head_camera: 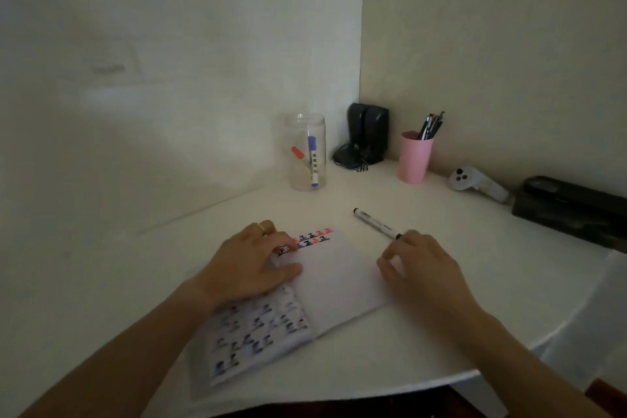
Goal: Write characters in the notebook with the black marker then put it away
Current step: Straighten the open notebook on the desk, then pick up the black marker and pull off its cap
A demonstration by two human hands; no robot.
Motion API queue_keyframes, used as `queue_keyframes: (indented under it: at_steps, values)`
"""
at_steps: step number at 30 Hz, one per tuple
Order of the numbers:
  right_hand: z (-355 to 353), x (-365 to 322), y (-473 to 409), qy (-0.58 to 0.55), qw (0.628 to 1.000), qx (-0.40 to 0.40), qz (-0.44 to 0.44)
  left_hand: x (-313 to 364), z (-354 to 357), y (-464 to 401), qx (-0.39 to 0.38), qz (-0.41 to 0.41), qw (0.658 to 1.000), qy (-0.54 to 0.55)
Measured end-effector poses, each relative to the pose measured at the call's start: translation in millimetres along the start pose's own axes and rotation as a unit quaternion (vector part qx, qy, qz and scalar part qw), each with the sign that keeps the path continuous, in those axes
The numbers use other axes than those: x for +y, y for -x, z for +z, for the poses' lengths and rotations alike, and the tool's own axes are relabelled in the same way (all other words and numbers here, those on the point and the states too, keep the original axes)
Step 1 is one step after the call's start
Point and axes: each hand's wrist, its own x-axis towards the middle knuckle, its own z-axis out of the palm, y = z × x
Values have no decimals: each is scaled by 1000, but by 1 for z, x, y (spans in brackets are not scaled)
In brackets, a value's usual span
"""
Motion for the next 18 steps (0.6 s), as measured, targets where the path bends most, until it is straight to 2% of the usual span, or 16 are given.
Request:
queue_keyframes:
  at_steps: [2, 4, 9, 13, 15, 16, 18]
  values:
    - [5, 1, -29, 0, 999, 37, 0, -6, 10, -11, 3, 12, 1000, 28]
    - [13, 0, -56, 28, 999, 38, -7, -12, 17, -18, 13, 27, 999, 38]
    - [27, -8, -111, 134, 990, -37, -14, -21, 19, -25, 15, 52, 998, 27]
    - [41, -14, -125, 158, 985, -65, -1, -26, 22, -27, 27, 59, 997, 31]
    - [43, -15, -127, 115, 991, -61, -20, -26, 22, -29, 37, 67, 997, 29]
    - [43, -19, -128, 58, 997, -50, -30, -26, 22, -30, 42, 69, 996, 26]
    - [39, -32, -127, -138, 990, -22, -15, -24, 22, -30, 46, 68, 996, 24]
